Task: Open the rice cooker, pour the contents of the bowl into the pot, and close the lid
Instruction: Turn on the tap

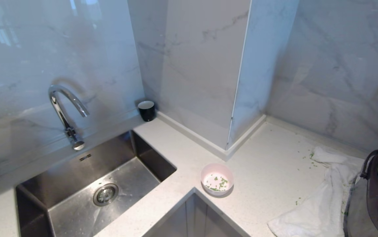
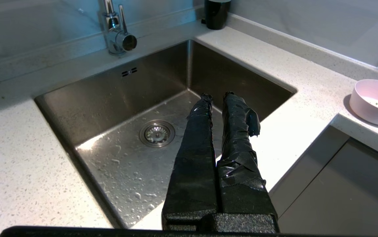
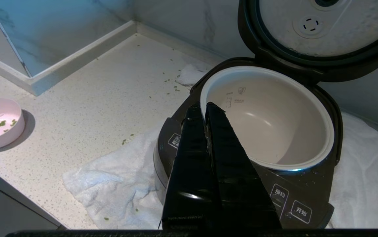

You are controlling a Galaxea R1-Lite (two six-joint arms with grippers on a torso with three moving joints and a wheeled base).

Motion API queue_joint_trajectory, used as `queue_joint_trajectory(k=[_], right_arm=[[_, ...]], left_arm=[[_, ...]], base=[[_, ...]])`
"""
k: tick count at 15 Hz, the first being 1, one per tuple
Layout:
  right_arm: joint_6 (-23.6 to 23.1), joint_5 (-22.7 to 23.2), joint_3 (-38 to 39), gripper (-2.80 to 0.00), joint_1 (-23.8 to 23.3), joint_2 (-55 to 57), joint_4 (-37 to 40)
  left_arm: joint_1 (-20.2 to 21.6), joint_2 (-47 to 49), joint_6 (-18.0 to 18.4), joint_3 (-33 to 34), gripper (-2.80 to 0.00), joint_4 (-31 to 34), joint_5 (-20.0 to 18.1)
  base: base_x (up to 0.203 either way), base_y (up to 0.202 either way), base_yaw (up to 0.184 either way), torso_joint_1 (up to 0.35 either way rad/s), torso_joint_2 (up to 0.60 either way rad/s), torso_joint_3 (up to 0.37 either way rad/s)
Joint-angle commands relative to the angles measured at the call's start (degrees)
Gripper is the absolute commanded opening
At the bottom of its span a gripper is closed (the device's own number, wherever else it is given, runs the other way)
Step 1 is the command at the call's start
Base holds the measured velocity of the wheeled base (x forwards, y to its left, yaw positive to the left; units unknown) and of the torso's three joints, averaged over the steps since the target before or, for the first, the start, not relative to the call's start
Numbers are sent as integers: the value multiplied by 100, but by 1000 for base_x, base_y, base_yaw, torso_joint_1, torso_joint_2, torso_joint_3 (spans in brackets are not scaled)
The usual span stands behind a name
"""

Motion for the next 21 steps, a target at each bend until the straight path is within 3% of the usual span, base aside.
queue_joint_trajectory(k=[1,3,5,7,11,13,14,16,18,21], right_arm=[[-19,100,261,-280,-106,-612,-12],[131,153,561,-280,-113,-626,-416],[-155,138,818,-280,-135,-631,-878],[-233,192,814,-280,-544,-671,-885],[-502,986,1154,-280,-687,-1508,-889],[-529,1791,1727,-280,-666,-2088,-851],[-535,1975,2099,-280,-663,-2189,-848],[-523,2144,2670,-280,-660,-2202,-912],[-417,2332,3169,-280,-657,-2205,-1523],[-58,2417,3267,-280,-650,-2206,-1801]], left_arm=[[0,-1,-5,9,-280,-2,-3],[0,4,-5,9,-280,-2,-2],[0,7,-5,13,-280,-2,2],[0,7,-5,11,-280,-2,-7],[0,0,-5,9,-280,-2,2],[0,8,-5,11,-280,-2,2],[0,4,-5,9,-280,-2,1],[0,-1,-5,9,-280,-2,2],[0,-1,-5,9,-280,-2,2],[0,1,-5,9,-280,-2,-5]], base=[[0,0,0,0,0,0],[0,0,0,0,0,0],[0,0,0,0,0,0],[0,0,0,0,0,0],[0,0,0,0,0,0],[0,0,0,0,0,0],[0,0,0,0,0,0],[0,0,0,0,0,0],[0,0,0,0,0,0],[0,0,0,0,0,0]])
